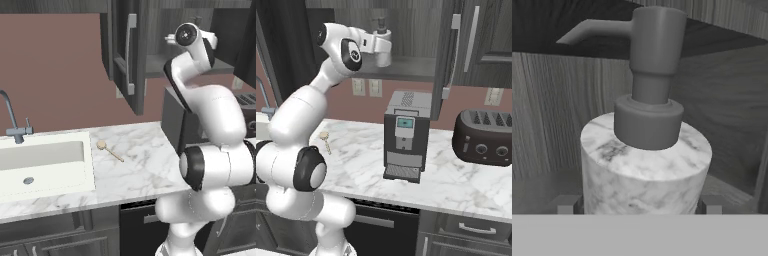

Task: Locate and retrieve the dish brush and soap dispenser from the cabinet. Place them next to the sink.

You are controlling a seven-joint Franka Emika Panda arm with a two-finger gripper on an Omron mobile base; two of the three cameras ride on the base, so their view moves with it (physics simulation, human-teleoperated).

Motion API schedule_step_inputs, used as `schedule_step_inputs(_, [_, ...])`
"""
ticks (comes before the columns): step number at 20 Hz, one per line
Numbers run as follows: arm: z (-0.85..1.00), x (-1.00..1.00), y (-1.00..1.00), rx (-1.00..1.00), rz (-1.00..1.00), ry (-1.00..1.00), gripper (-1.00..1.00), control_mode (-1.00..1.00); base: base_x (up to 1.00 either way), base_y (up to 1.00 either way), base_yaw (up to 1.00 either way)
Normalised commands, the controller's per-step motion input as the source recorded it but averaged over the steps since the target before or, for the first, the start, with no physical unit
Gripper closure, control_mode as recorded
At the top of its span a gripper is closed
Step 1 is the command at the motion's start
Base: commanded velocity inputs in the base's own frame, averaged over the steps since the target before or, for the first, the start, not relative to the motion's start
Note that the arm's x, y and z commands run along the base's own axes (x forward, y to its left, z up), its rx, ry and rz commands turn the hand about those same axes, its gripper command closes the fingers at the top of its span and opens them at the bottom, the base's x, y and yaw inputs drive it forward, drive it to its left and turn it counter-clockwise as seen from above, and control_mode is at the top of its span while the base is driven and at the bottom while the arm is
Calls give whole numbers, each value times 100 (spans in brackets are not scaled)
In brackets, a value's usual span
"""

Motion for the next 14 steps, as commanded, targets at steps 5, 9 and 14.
schedule_step_inputs(5, [0,-49,6,0,0,3,100,-100,0,0,0])
schedule_step_inputs(9, [0,-55,5,0,0,2,100,-100,0,0,0])
schedule_step_inputs(14, [-3,-55,8,0,0,3,100,-100,0,0,0])
